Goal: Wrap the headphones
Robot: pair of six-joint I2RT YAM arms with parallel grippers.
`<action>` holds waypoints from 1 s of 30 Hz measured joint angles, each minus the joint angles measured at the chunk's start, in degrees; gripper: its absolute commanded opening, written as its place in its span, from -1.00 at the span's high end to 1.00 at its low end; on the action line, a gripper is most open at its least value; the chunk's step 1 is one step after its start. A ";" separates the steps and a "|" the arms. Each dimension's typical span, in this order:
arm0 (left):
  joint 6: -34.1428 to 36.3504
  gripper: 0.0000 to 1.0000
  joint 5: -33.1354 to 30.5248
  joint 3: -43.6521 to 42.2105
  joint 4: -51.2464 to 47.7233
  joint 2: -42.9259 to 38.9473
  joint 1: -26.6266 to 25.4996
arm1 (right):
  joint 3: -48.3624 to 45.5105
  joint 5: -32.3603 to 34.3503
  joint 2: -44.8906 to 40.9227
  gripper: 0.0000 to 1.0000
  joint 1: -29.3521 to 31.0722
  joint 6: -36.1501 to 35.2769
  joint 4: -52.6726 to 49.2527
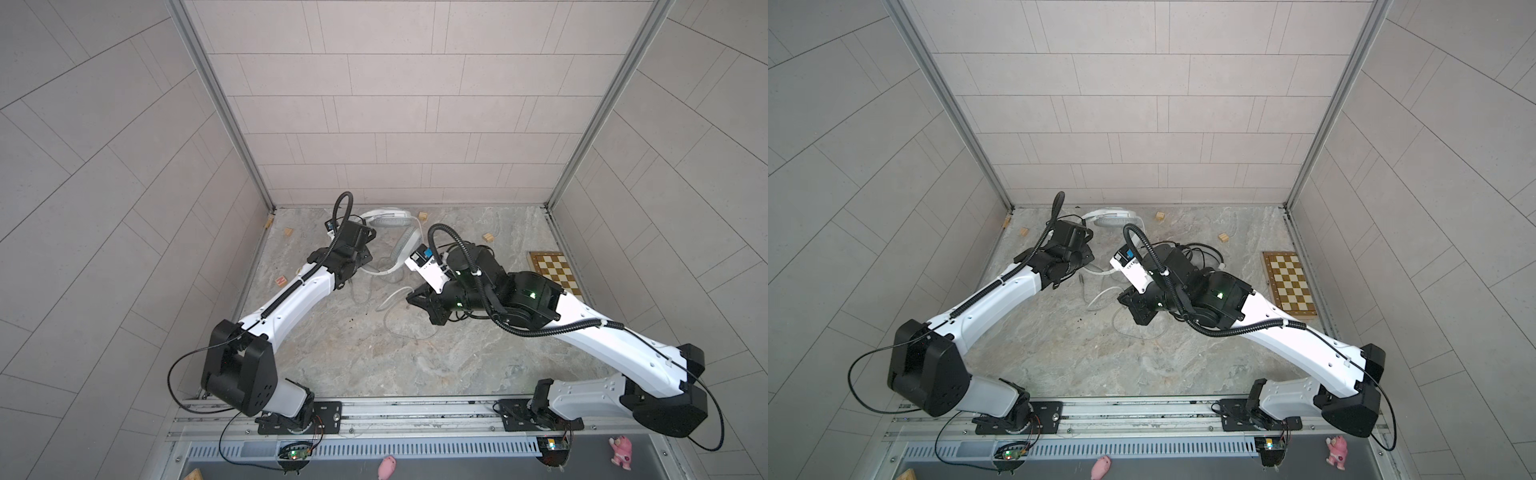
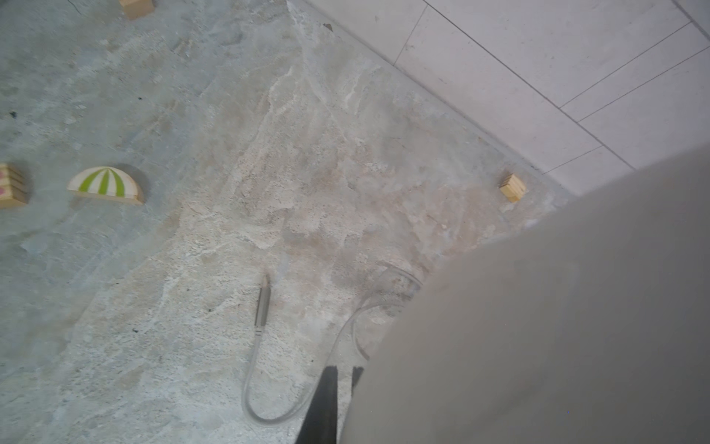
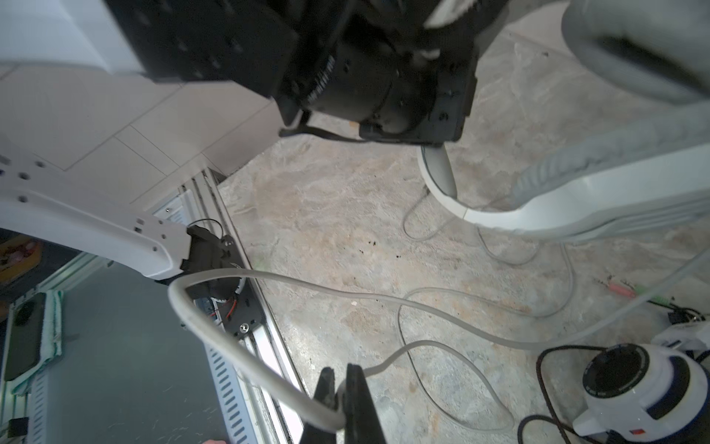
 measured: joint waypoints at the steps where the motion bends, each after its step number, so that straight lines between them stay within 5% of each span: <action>1: -0.33 1.00 1.20 0.02 0.26 -0.17 0.00 | -1.03 0.33 0.00 0.90 -0.28 0.20 0.50; 13: -0.46 1.00 10.19 4.98 -1.29 -5.60 5.70 | -16.92 7.65 -7.67 0.79 -6.03 1.77 5.05; 22: 2.01 1.00 12.41 13.03 -4.83 -7.08 8.83 | -25.40 9.07 -10.56 -0.13 -8.98 2.73 6.67; 30: 3.91 1.00 14.99 16.76 -8.87 -6.93 8.74 | -25.86 6.78 -12.90 -0.35 -12.15 -0.13 9.14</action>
